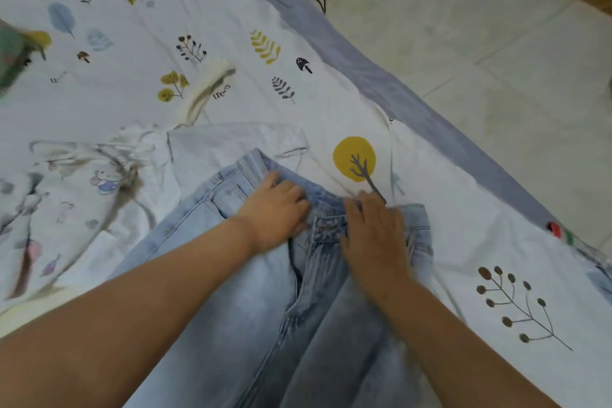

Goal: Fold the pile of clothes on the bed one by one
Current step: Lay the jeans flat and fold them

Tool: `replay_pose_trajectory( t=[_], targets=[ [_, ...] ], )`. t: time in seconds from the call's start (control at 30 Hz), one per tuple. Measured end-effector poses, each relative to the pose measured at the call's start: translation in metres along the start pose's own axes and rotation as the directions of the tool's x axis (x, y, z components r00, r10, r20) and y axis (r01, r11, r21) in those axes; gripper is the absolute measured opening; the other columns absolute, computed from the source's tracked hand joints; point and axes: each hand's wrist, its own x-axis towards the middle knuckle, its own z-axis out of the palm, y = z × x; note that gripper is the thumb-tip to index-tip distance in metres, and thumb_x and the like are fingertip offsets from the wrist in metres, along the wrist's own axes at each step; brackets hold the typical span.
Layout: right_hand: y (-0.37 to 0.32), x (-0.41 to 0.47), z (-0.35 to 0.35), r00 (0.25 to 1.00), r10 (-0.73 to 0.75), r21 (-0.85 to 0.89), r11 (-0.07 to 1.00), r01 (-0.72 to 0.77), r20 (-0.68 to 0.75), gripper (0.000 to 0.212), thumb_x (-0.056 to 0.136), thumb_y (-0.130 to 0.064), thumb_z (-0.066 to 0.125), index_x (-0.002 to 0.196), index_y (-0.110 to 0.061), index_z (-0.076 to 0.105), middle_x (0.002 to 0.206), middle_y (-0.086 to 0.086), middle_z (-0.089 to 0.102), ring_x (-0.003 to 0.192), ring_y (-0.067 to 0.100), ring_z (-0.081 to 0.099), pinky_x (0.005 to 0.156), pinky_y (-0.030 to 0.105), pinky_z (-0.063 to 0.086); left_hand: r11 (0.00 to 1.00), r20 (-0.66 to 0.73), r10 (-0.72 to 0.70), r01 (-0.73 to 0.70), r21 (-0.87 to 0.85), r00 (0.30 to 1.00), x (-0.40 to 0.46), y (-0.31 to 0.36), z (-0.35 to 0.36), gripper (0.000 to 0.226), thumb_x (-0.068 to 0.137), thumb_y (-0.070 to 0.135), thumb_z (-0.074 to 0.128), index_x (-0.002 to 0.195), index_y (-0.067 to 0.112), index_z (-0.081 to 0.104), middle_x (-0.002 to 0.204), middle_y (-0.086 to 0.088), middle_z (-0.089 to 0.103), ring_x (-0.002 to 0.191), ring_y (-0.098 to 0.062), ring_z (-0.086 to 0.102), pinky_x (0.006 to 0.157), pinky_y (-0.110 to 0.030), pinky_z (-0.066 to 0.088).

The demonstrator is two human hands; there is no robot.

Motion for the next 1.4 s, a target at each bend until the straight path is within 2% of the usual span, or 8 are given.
replay_pose_trajectory(
  t=[0.1,0.3,0.47,0.63,0.8,1.07,1.17,1.4],
  targets=[
    [0.000,0.005,0.016,0.971,-0.010,-0.037,0.999,0.019,0.237,0.053,0.096,-0.035,0.043,0.144,-0.018,0.026,0.144,0.011,0.033,0.135,0.026,0.026,0.110,0.057,0.011,0.989,0.281,-0.092,0.057,0.133,0.955,0.004,-0.003,-0.004,0.054,0.090,0.052,0.046,0.129,0.016,0.046,0.132,-0.009,0.048,0.123,-0.028,0.043,0.100,-0.037,0.029],
    [0.007,-0.001,0.000,0.983,0.081,0.047,0.995,-0.090,0.165,0.032,0.088,-0.045,0.054,0.113,-0.024,0.052,0.113,0.000,0.055,0.112,0.024,0.046,0.103,0.049,0.022,0.958,0.638,-0.270,0.133,0.255,0.721,0.007,-0.014,-0.029,0.032,0.084,0.045,0.060,0.110,0.026,0.059,0.113,0.008,0.055,0.118,-0.020,0.046,0.101,-0.034,0.028],
    [0.012,-0.016,-0.022,0.999,0.026,0.278,0.960,-0.035,0.035,0.016,0.085,-0.032,0.063,0.097,-0.022,0.060,0.096,-0.006,0.059,0.105,0.020,0.048,0.106,0.052,0.014,0.992,0.124,-0.007,0.023,-0.125,0.992,0.012,-0.015,-0.026,0.007,0.081,0.025,0.059,0.085,0.024,0.065,0.084,0.010,0.056,0.095,-0.015,0.049,0.090,-0.034,0.019],
    [0.017,-0.019,-0.035,0.996,0.038,0.445,0.895,0.002,-0.081,0.013,0.077,-0.027,0.072,0.084,-0.019,0.064,0.085,-0.005,0.062,0.094,0.021,0.053,0.102,0.051,0.022,0.804,-0.302,-0.104,-0.099,-0.586,0.948,0.009,-0.009,-0.003,0.013,0.074,0.013,0.072,0.087,0.013,0.071,0.083,-0.005,0.065,0.087,-0.027,0.060,0.086,-0.038,0.035],
    [0.001,0.000,-0.022,0.992,0.109,0.373,0.919,-0.123,0.057,0.037,0.082,-0.049,0.060,0.113,-0.027,0.060,0.113,-0.004,0.062,0.112,0.021,0.046,0.103,0.046,0.023,0.819,-0.181,-0.361,0.218,-0.530,0.915,0.001,-0.016,0.028,0.066,0.076,0.043,0.070,0.134,0.019,0.048,0.134,-0.009,0.045,0.127,-0.027,0.037,0.104,-0.042,0.025],
    [-0.023,0.042,0.009,0.975,0.033,0.074,0.996,-0.050,0.219,0.029,0.087,-0.036,0.060,0.110,-0.020,0.052,0.111,0.004,0.061,0.115,0.026,0.048,0.101,0.053,0.023,0.601,-0.158,-0.772,0.624,-0.499,0.616,-0.026,-0.053,0.053,0.051,0.086,0.034,0.061,0.121,-0.001,0.049,0.120,-0.026,0.048,0.111,-0.042,0.043,0.087,-0.051,0.035],
    [-0.020,0.054,0.007,0.993,0.056,0.141,0.989,-0.041,-0.101,0.010,0.085,-0.021,0.063,0.090,-0.022,0.054,0.090,-0.001,0.061,0.098,0.025,0.052,0.090,0.043,0.026,0.537,-0.128,-0.820,0.672,-0.510,0.558,-0.032,-0.066,0.057,0.049,0.086,0.037,0.060,0.117,0.001,0.052,0.115,-0.026,0.052,0.109,-0.042,0.045,0.087,-0.050,0.035],
    [-0.014,0.053,0.023,0.980,0.068,0.117,0.989,-0.091,0.188,0.049,0.083,-0.054,0.057,0.113,-0.017,0.045,0.113,0.004,0.059,0.107,0.025,0.052,0.094,0.044,0.028,0.562,-0.168,-0.768,0.523,-0.641,0.619,-0.037,-0.071,0.054,0.020,0.088,0.028,0.060,0.093,0.009,0.055,0.087,-0.010,0.059,0.087,-0.034,0.056,0.068,-0.035,0.035]
  ],
)
